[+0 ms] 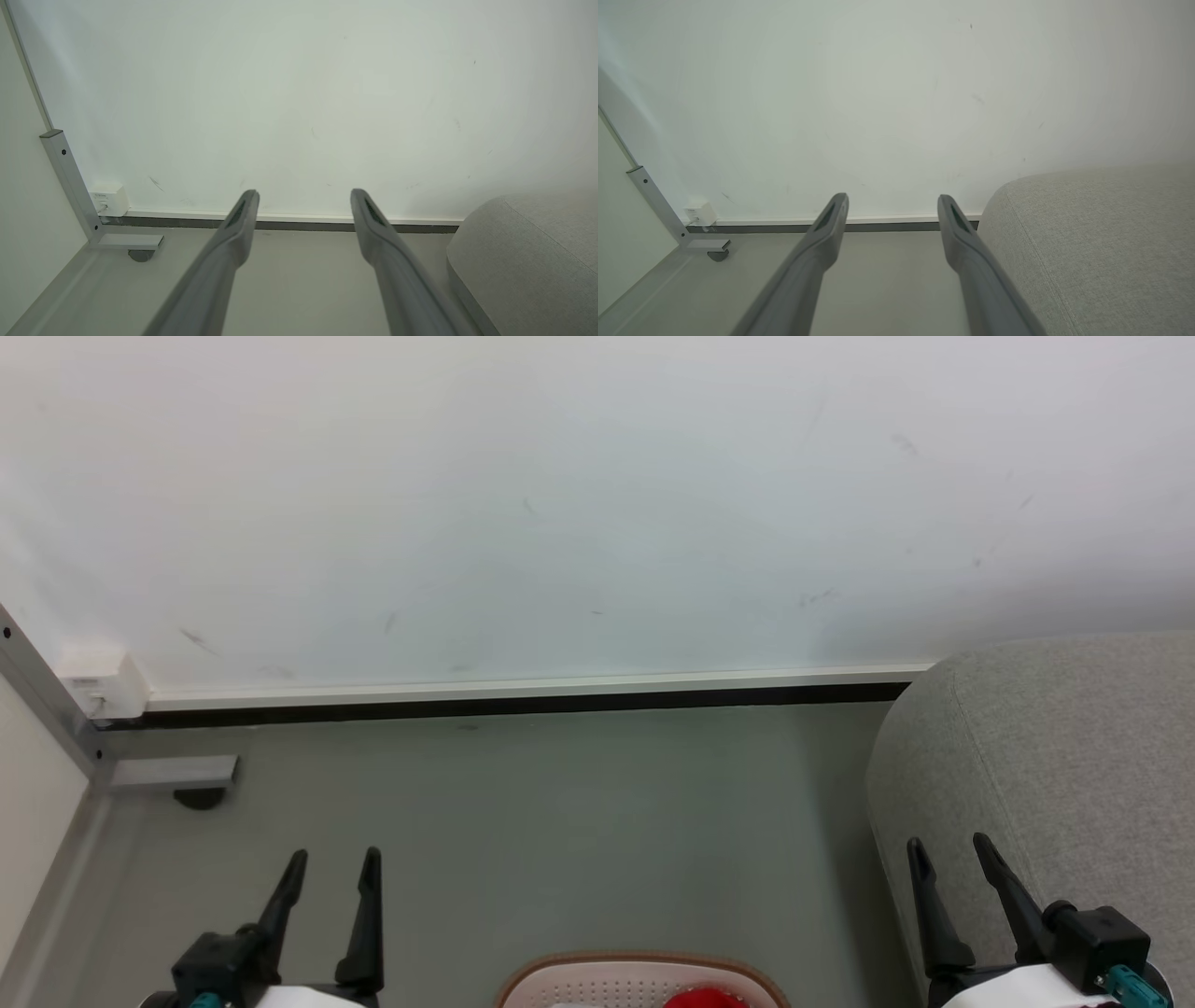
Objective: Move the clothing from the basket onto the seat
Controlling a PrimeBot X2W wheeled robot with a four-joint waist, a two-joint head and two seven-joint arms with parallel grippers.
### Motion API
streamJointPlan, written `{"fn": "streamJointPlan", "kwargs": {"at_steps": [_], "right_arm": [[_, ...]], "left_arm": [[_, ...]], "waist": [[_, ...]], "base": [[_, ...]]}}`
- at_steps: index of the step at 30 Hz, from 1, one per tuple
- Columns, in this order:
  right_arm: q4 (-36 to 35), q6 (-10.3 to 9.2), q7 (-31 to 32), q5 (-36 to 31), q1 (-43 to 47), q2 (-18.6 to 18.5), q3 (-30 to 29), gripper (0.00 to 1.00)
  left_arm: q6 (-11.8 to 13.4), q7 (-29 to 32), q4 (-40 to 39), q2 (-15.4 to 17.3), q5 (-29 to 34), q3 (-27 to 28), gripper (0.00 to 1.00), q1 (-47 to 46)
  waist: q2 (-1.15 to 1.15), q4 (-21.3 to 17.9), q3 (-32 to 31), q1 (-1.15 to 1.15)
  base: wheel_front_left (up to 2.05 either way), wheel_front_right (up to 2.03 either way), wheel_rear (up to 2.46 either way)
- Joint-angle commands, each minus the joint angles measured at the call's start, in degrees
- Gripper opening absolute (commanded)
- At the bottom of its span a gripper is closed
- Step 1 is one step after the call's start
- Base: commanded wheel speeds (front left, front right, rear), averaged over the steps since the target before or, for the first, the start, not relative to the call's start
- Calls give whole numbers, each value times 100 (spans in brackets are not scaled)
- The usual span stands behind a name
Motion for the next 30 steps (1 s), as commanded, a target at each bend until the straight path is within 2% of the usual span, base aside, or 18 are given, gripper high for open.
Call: {"fn": "streamJointPlan", "kwargs": {"at_steps": [1,19,30], "right_arm": [[3,-10,-47,-133,-48,8,-17,100],[111,-12,-231,-579,-95,78,-36,100],[130,-12,-301,-493,-125,74,-19,100]], "left_arm": [[-14,-77,-38,37,181,10,100,-3],[-67,-246,36,-22,802,24,100,22],[-137,-240,48,-64,762,94,100,5]], "waist": [[0,0,-6,0],[0,-17,-46,0],[0,-25,-41,0]], "base": [[0,0,0],[0,0,0],[0,0,0]]}}
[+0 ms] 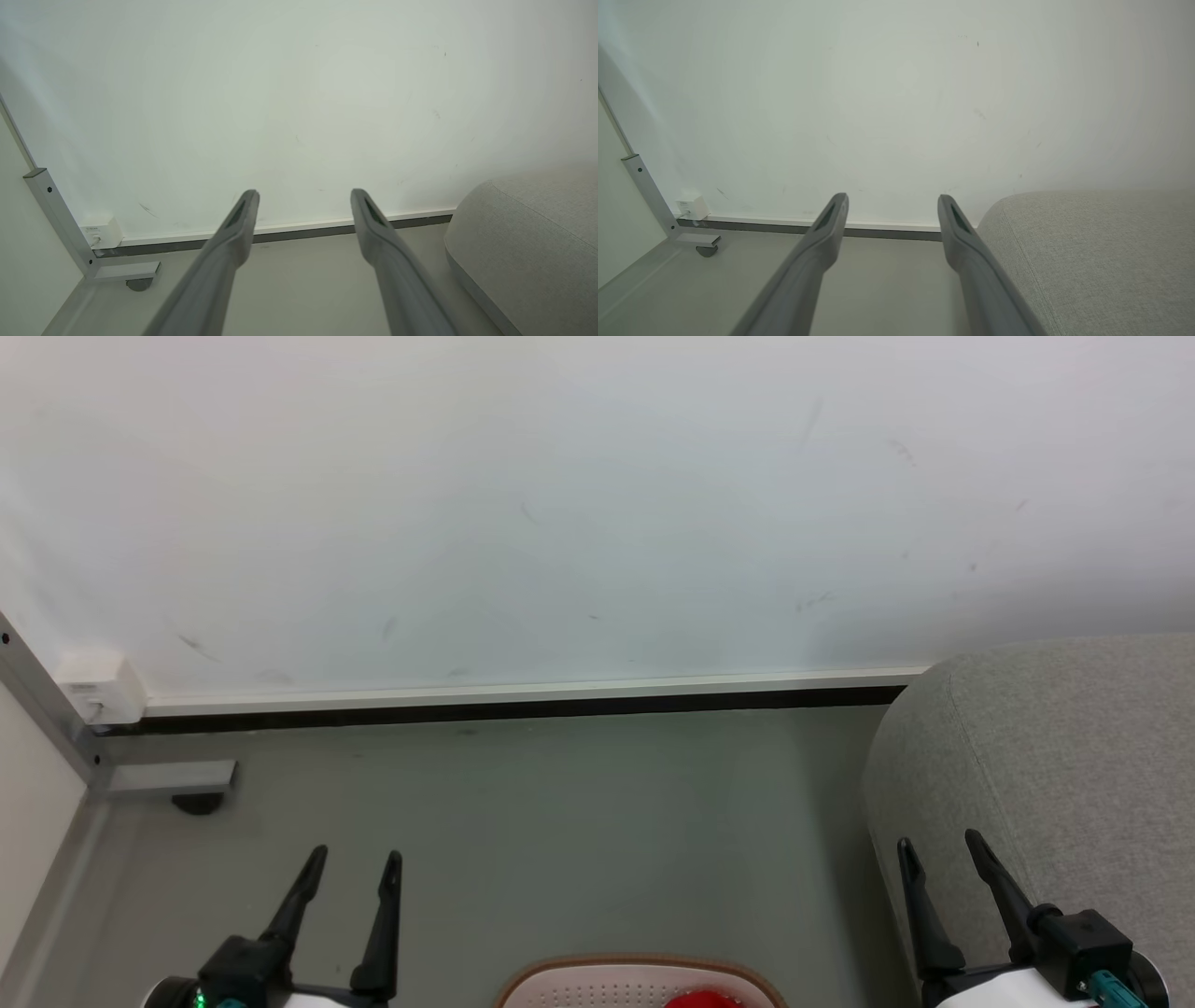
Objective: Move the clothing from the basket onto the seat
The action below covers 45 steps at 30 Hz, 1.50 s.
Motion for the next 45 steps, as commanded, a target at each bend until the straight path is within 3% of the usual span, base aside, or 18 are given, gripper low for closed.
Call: {"fn": "streamJointPlan", "kwargs": {"at_steps": [1,20,35,45], "right_arm": [[9,-12,-45,30,-83,1,4,100],[28,-12,-78,102,-135,-1,72,100],[-98,-12,-87,311,-279,-2,35,100],[-526,-12,-89,458,-489,-2,-74,100]], "left_arm": [[-13,-6,20,13,51,35,100,4],[-93,-6,66,-31,86,73,100,-10],[-221,-6,294,144,188,-168,100,-228],[-311,-5,1310,465,373,-796,100,-922]], "waist": [[0,-2,1,0],[0,-134,72,0],[0,-773,586,0],[0,-1205,1272,0]], "base": [[0,0,0],[0,0,0],[0,0,0],[0,0,0]]}}
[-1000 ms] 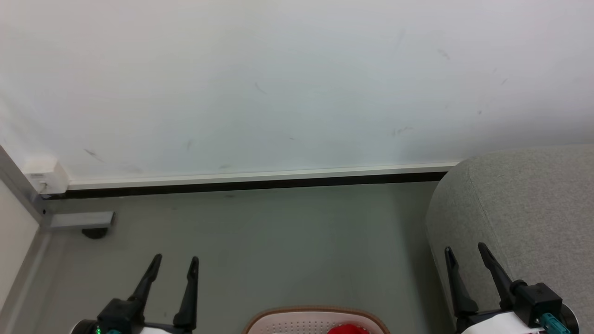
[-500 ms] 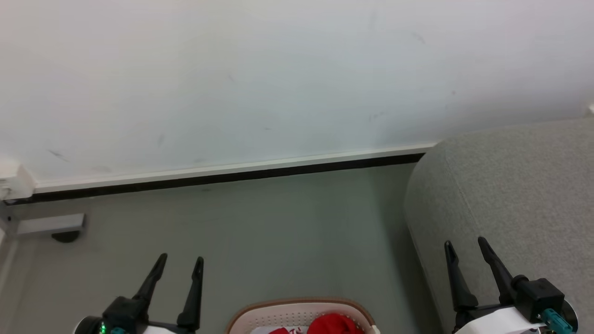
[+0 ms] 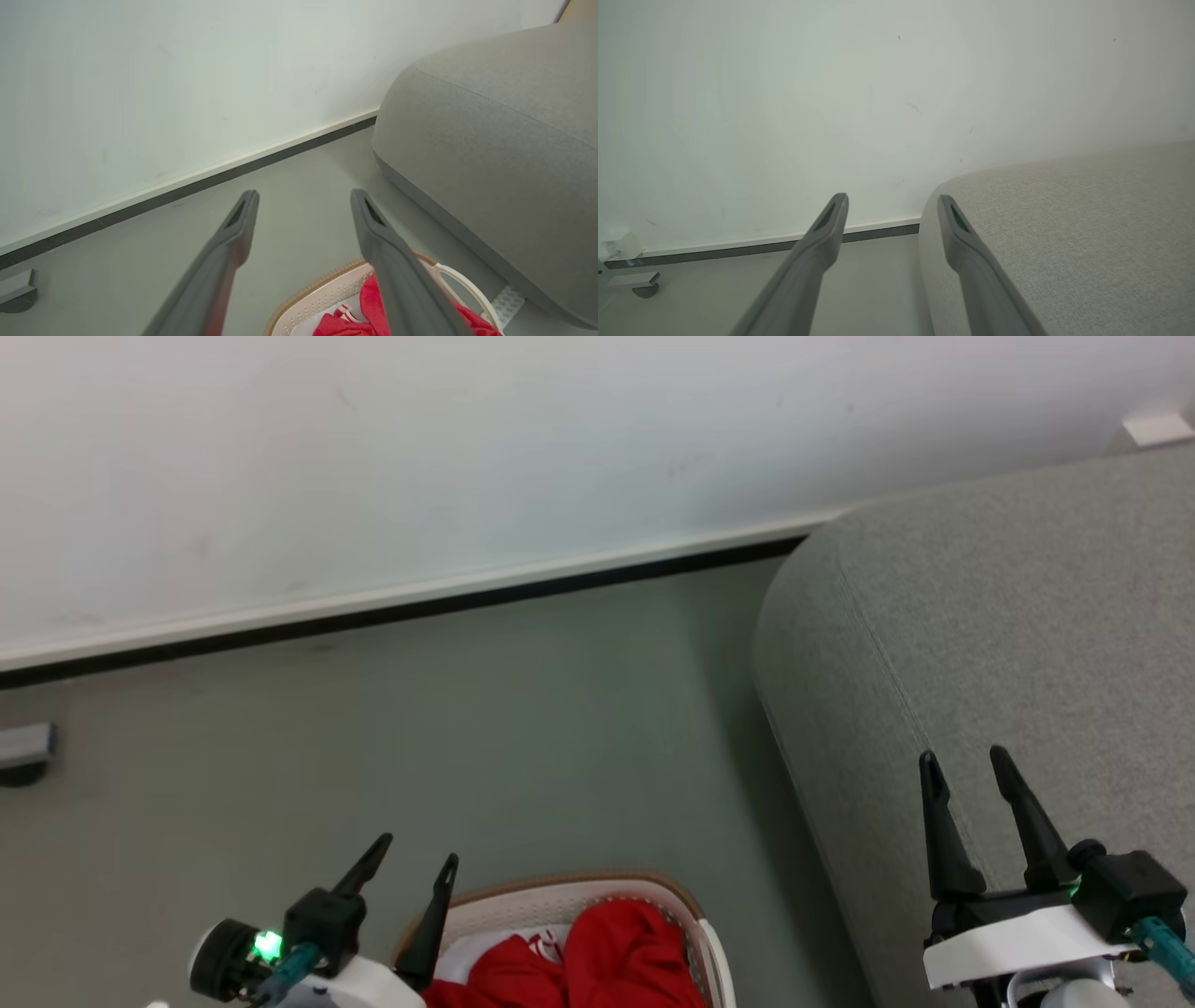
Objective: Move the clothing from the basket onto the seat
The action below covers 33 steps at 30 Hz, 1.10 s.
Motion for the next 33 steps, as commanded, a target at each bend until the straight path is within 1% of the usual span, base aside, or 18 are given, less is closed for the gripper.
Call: {"fn": "streamJointPlan", "kwargs": {"at_steps": [1,7,16,20,26,27,33], "right_arm": [[-109,-12,-17,42,-113,-5,3,100],[-463,-12,-14,311,-231,-2,-35,100],[-897,-12,-14,485,-427,-5,6,100],[-1239,-12,-14,602,-559,-3,-13,100],[-1794,-12,-14,684,-788,-4,45,100],[-1794,-12,-14,684,-788,-4,45,100],[-2186,-12,-14,798,-926,-3,59,100]], "left_arm": [[-29,-4,219,100,88,-106,100,-169],[-26,83,1135,264,230,-627,100,-737],[-33,322,2303,553,113,-1779,100,-1553],[-33,397,2814,660,118,-2319,100,-1900],[-34,452,3509,710,-36,-3032,100,-2414],[-34,452,3509,710,-36,-3032,100,-2414],[-34,514,4010,747,-106,-3787,100,-2852]], "waist": [[0,-201,297,-1],[0,-383,838,-1],[0,-573,1641,-1],[0,-606,2014,-1],[0,-692,2563,-1],[0,-692,2563,-1],[0,-778,3046,-1]], "base": [[0,0,0],[0,0,0],[0,0,0],[0,0,0],[0,0,0],[0,0,0],[0,0,0]]}}
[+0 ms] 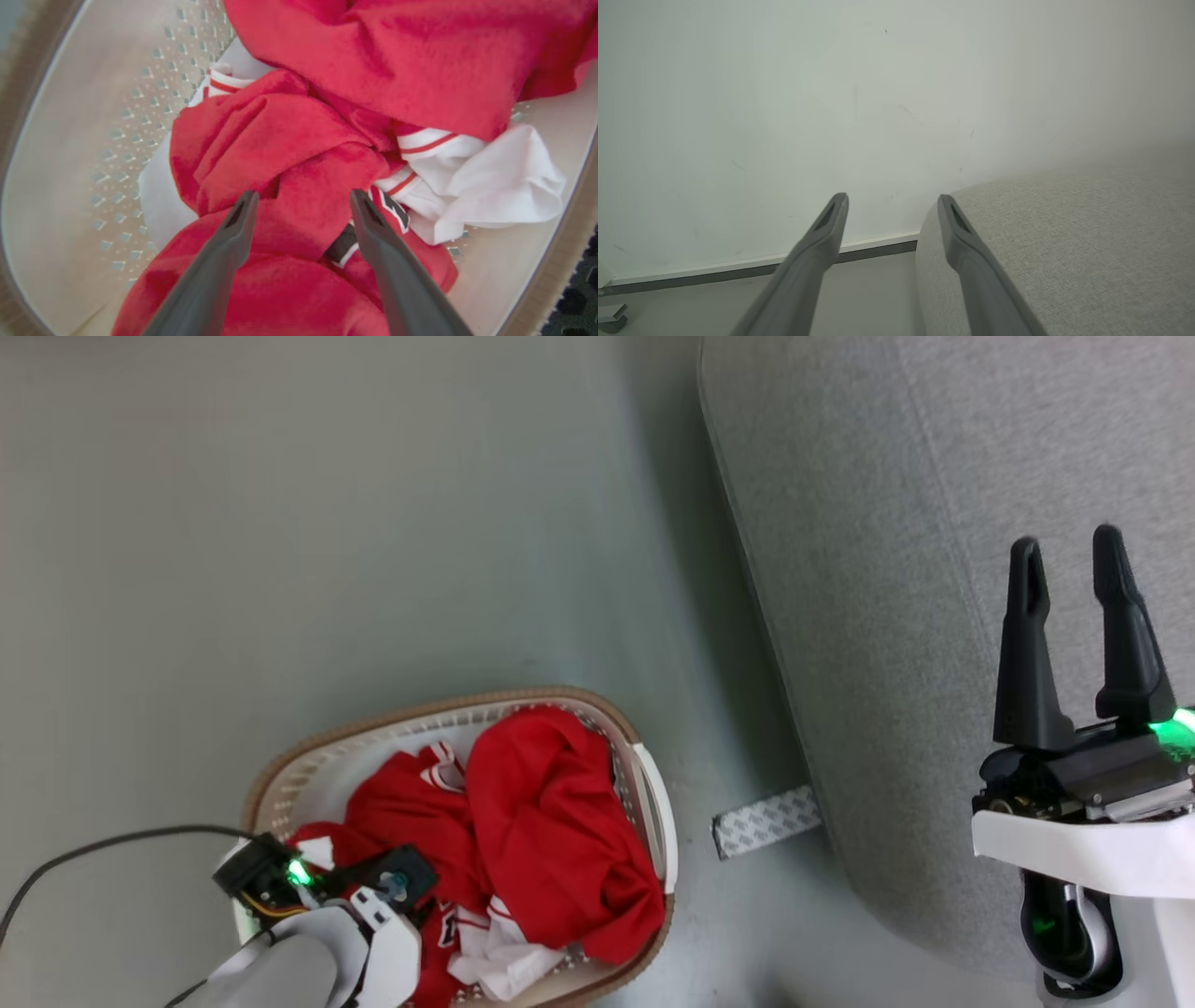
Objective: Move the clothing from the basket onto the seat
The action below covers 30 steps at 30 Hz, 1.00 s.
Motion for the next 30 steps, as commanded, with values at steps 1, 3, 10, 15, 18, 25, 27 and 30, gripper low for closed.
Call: {"fn": "streamJointPlan", "kwargs": {"at_steps": [1,3,10,15,18,25,27,30], "right_arm": [[-58,-12,-10,31,-50,-2,-1,100],[-140,-12,-10,64,-61,-2,-23,100],[-230,-12,-10,149,-41,-1,-30,100],[-257,-12,-10,198,-44,0,-26,100],[-229,-12,-10,183,-46,-1,-11,100],[-128,-12,-10,55,-69,-1,-7,100],[-79,-12,-10,-1,-78,-2,-16,100],[16,-12,-10,-145,-60,-3,-38,100]], "left_arm": [[8,27,77,45,-50,-114,100,-95],[8,30,192,46,-92,-322,100,-254],[8,96,553,115,-214,-899,100,-647],[8,363,806,215,-199,-1047,100,-891],[8,361,850,157,-300,-1035,71,-930],[8,142,900,34,-566,-1013,0,-889],[8,49,904,-73,-603,-992,0,-823],[7,-89,910,-260,-761,-931,0,-706]], "waist": [[0,-80,232,-1],[0,-112,376,-1],[0,-253,797,-1],[0,-339,971,-1],[0,-349,1000,-1],[0,-260,788,-1],[0,-184,609,-1],[0,-24,247,-1]], "base": [[0,0,0],[0,0,0],[0,0,0],[0,0,0],[0,0,0],[0,0,0],[0,0,0],[0,0,0]]}}
